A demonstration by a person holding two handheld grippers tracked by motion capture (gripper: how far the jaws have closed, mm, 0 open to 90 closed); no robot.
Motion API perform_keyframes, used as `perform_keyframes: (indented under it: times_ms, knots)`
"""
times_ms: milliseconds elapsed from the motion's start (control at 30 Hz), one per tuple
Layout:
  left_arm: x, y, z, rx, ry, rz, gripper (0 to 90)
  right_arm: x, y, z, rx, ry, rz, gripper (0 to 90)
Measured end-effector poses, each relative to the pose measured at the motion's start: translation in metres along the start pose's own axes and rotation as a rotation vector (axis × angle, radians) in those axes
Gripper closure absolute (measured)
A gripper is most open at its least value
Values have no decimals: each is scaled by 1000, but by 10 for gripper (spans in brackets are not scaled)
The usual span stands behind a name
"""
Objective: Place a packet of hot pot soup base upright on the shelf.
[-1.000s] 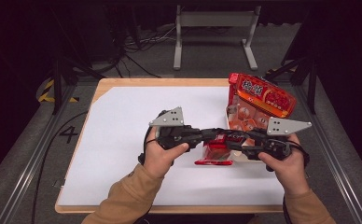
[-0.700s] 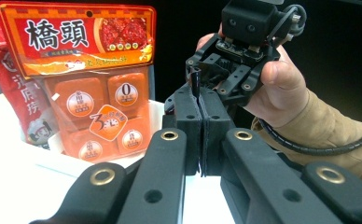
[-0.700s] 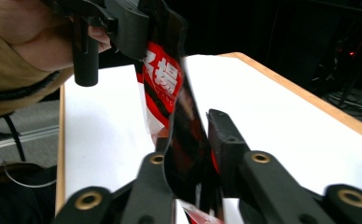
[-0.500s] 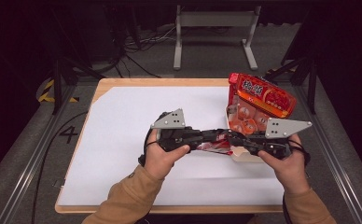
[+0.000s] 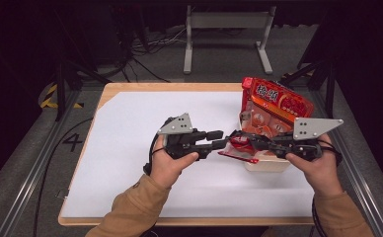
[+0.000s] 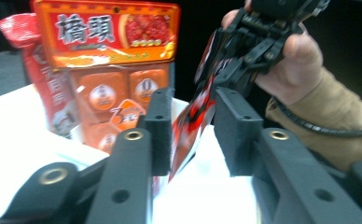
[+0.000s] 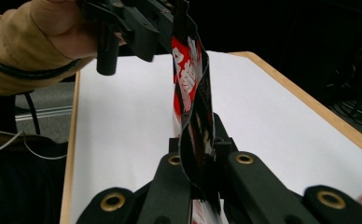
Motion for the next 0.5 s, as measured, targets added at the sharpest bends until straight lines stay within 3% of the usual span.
perform_keyframes:
  times_ms: [367,500]
  knots:
    - [-17,-28,-23,-3,-52,76,600,20,-25,-3,-13,10,-39,900]
    - [-25,-39,-34,-19,-54,133,581,28,-33,-8,-22,23,-53,900]
Point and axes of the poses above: each handheld gripper's, and its own axes: y roughly forward along the jaws, z roughly out of its top, x roughly to its right, the point moved 9 cm from there along y, roughly forward along the jaws, and after that the axes turned 9 degrees about -x, right-handed, at the moved point
